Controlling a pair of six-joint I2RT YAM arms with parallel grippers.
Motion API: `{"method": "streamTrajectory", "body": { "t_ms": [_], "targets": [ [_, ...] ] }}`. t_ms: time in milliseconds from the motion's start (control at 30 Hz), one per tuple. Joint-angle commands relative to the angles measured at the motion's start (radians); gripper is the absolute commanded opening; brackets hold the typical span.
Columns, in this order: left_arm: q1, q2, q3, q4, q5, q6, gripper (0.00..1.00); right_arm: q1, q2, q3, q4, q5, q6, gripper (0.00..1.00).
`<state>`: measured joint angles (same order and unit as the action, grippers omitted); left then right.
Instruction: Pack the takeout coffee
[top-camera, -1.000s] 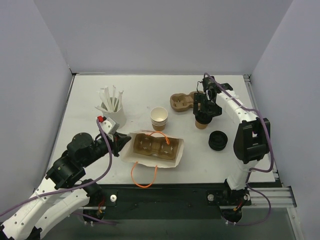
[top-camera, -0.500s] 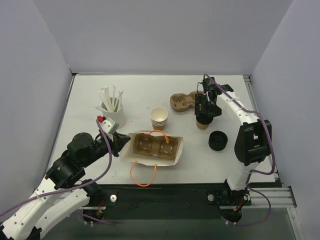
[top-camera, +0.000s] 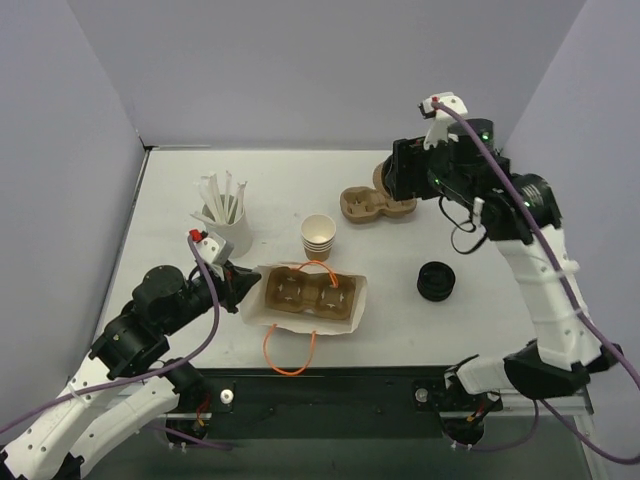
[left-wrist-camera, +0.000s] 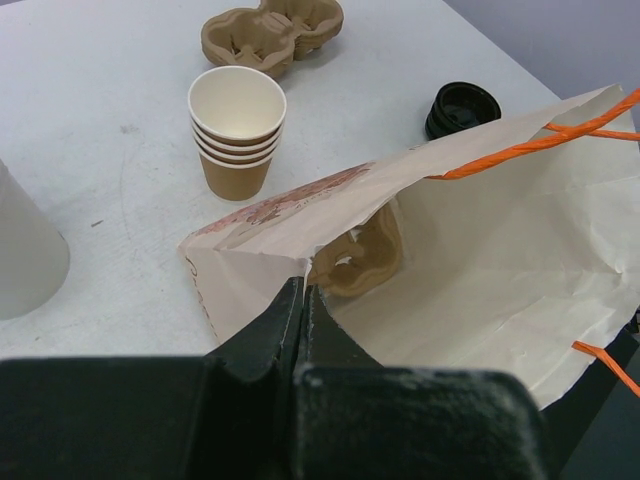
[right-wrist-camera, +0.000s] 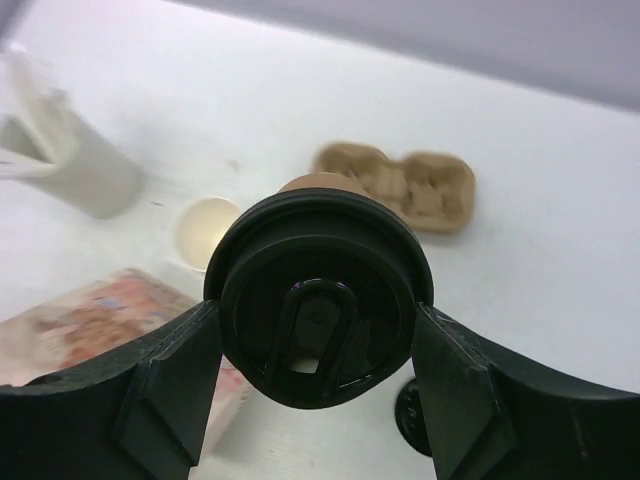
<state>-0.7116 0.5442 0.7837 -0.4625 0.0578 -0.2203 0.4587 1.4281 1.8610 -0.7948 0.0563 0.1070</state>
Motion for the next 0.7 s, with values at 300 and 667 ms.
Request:
{"method": "streamTrajectory", "body": {
  "t_ms": [300, 667],
  "targets": [
    [0.003, 0.010, 0.017, 0.041, 0.028, -0.067, 0.00, 0.563, -0.204, 0.113, 0.106, -0.139, -0.021, 0.49],
    [0.003, -0.021, 0.037, 0.056, -0.030, -0.110, 0.00, 0.819, -0.163, -0.003, 0.042, -0.122, -0.202, 0.49]
  ]
}}
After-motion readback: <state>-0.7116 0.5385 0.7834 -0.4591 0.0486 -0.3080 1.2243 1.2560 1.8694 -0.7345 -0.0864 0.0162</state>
